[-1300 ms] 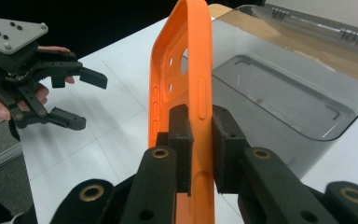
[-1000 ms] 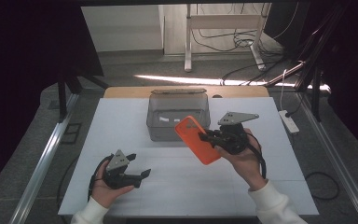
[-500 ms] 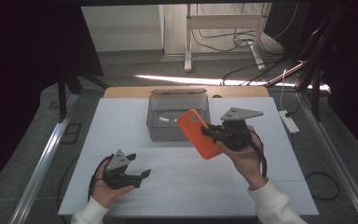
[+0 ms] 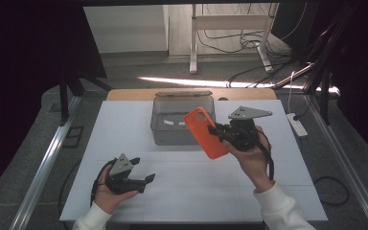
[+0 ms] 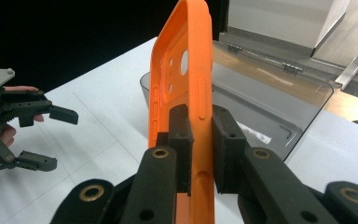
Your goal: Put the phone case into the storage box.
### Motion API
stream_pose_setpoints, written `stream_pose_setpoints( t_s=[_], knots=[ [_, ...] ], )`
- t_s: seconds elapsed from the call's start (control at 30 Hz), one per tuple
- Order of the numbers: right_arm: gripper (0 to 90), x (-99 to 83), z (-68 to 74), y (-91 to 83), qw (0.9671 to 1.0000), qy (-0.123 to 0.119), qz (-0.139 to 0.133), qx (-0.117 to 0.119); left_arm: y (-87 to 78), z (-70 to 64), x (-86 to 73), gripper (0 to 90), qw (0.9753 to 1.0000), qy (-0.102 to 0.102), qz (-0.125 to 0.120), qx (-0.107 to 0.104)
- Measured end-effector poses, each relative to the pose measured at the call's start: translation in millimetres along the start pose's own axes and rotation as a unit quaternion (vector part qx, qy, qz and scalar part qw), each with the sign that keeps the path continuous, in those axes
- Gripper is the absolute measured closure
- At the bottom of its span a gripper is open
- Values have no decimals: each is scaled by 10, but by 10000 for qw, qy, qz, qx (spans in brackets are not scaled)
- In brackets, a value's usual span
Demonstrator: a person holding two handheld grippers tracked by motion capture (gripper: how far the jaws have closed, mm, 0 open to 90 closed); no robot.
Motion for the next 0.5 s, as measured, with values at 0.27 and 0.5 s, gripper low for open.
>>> stream_pose_setpoints(
  t_s=[0.27,0.5],
  knots=[
    [803,35,-41,-11,10000,73,-34,-51,-1,-1,1,168,10000,0,2,1],
    [803,73,-89,-24,9998,122,-90,-89,-6,7,1,168,10000,-10,-1,10]
  ],
)
Point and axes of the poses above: each handheld gripper's, and its own axes: y roughly forward along the jaws, x roughly out of its top, z roughly to its left, the point moved 6 cm from there along y, roughly forward along the jaws, and after that the axes turned 7 degrees about z, right-handed, at the moved point
